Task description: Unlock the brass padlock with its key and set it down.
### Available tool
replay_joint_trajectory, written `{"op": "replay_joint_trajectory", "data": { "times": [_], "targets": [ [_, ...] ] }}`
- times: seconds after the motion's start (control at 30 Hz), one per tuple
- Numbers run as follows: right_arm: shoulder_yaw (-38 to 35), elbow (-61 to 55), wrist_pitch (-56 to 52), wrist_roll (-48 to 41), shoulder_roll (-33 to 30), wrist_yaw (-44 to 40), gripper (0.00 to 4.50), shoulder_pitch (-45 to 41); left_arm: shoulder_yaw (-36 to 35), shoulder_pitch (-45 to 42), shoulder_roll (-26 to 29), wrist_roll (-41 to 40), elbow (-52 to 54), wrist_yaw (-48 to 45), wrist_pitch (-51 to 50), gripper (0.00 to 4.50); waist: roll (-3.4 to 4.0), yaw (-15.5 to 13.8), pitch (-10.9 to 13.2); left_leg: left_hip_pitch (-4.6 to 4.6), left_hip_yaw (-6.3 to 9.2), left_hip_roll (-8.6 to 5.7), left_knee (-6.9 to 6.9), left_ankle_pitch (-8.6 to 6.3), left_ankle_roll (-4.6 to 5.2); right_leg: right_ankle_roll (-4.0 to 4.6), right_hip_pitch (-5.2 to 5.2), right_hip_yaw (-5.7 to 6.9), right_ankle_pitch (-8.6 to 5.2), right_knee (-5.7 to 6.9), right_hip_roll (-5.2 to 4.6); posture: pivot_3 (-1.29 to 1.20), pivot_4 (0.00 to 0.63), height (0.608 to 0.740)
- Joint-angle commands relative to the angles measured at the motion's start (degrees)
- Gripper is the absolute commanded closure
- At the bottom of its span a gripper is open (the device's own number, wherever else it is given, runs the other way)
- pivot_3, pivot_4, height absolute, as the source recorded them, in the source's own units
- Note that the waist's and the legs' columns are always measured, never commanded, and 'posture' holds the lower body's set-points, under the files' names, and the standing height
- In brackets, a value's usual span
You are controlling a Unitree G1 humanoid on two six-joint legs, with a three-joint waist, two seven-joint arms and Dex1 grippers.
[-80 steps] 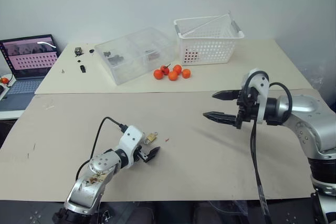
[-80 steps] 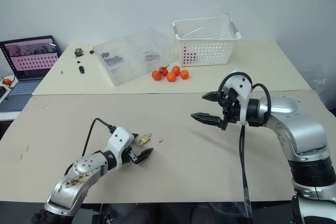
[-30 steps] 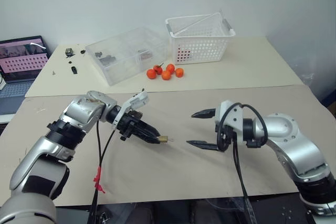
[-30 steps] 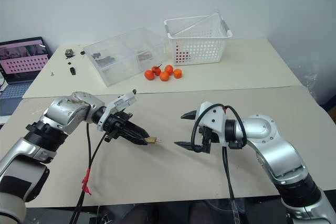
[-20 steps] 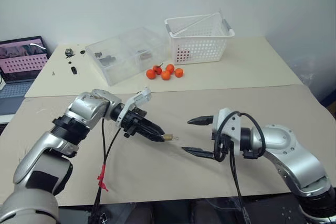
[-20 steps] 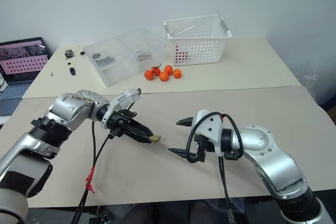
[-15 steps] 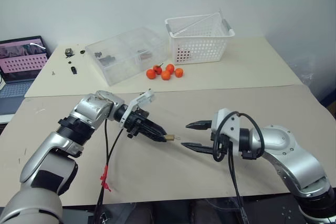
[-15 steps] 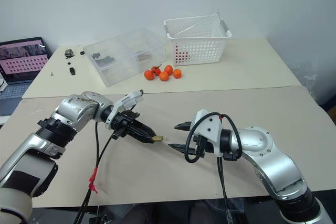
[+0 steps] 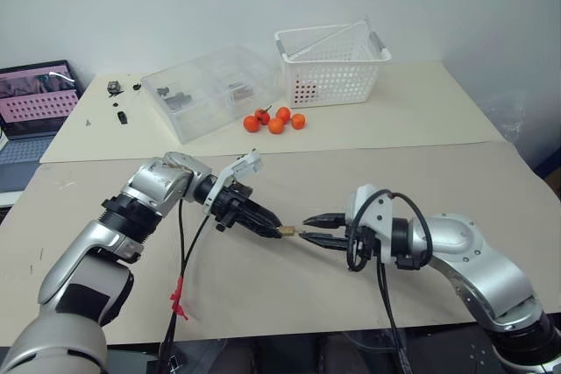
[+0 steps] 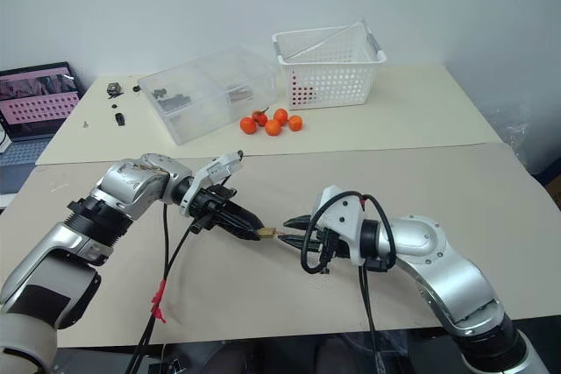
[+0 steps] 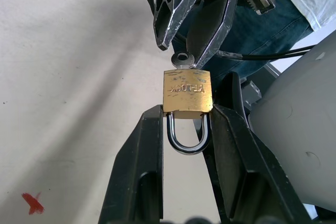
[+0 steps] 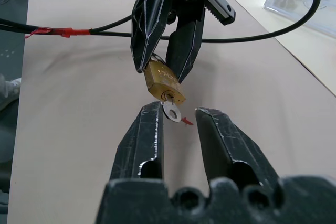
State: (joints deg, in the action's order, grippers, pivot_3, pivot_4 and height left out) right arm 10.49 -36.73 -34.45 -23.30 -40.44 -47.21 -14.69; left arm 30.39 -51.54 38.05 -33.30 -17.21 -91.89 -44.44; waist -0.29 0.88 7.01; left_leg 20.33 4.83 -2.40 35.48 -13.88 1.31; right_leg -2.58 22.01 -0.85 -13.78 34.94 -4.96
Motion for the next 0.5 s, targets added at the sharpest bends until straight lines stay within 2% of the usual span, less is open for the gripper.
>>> {"op": "replay_joint_trajectory", "data": {
  "times": [0.03, 0.17, 0.2, 0.23, 0.3, 0.5],
  "targets": [
    [-0.86, -1.60, 0.19, -0.39, 0.17, 0.52, 3.07, -0.06, -1.48, -2.27, 0.01, -0.22, 0.46, -0.61, 0.47, 3.69, 0.00, -0.02, 0.00, 0.00, 0.00, 0.01, 0.04, -0.02, 0.04, 0.00, 0.00, 0.00, 0.00, 0.01, 0.02, 0.00, 0.150, 0.740],
    [-0.84, -1.25, 0.18, -0.43, 0.27, 0.46, 3.07, -0.06, -1.39, -2.52, -0.12, -0.13, 0.11, -0.61, 0.72, 3.69, 0.01, -0.02, 0.00, 0.02, 0.01, 0.14, 0.35, -0.22, 0.38, 0.00, -0.04, -0.01, 0.00, 0.03, 0.18, 0.00, 0.150, 0.740],
    [-0.81, -1.14, 0.19, -0.40, 0.33, 0.49, 3.58, -0.10, -1.41, -2.60, -0.19, -0.09, -0.01, -0.61, 0.77, 3.69, 0.01, -0.03, 0.00, 0.02, 0.01, 0.15, 0.35, -0.22, 0.38, 0.00, -0.04, -0.01, 0.00, 0.03, 0.19, 0.00, 0.150, 0.740],
    [-0.78, -1.07, 0.09, -0.47, 0.45, 0.55, 3.78, -0.15, -1.42, -2.68, -0.23, -0.07, -0.17, -0.61, 0.82, 3.69, 0.01, -0.03, 0.00, 0.02, 0.00, 0.16, 0.35, -0.23, 0.38, 0.01, -0.04, -0.02, 0.00, 0.03, 0.20, 0.00, 0.150, 0.740],
    [-0.69, -0.96, -0.13, -0.62, 0.65, 0.61, 4.48, -0.22, -1.47, -2.76, -0.32, 0.07, -0.41, -0.61, 1.08, 3.69, 0.01, -0.01, 0.00, 0.02, -0.02, 0.22, 0.35, -0.23, 0.39, 0.01, -0.03, -0.03, 0.00, 0.03, 0.26, 0.00, 0.150, 0.740],
    [-1.01, -0.76, -0.73, -1.30, 0.95, 0.68, 4.48, -0.38, -1.58, -3.13, -0.87, 0.27, -0.87, -0.61, 1.25, 3.69, 0.01, -0.02, -0.01, 0.01, -0.03, 0.38, 0.40, -0.32, 0.55, 0.02, -0.03, -0.06, 0.01, 0.04, 0.46, 0.00, 0.150, 0.740]
  ]
}}
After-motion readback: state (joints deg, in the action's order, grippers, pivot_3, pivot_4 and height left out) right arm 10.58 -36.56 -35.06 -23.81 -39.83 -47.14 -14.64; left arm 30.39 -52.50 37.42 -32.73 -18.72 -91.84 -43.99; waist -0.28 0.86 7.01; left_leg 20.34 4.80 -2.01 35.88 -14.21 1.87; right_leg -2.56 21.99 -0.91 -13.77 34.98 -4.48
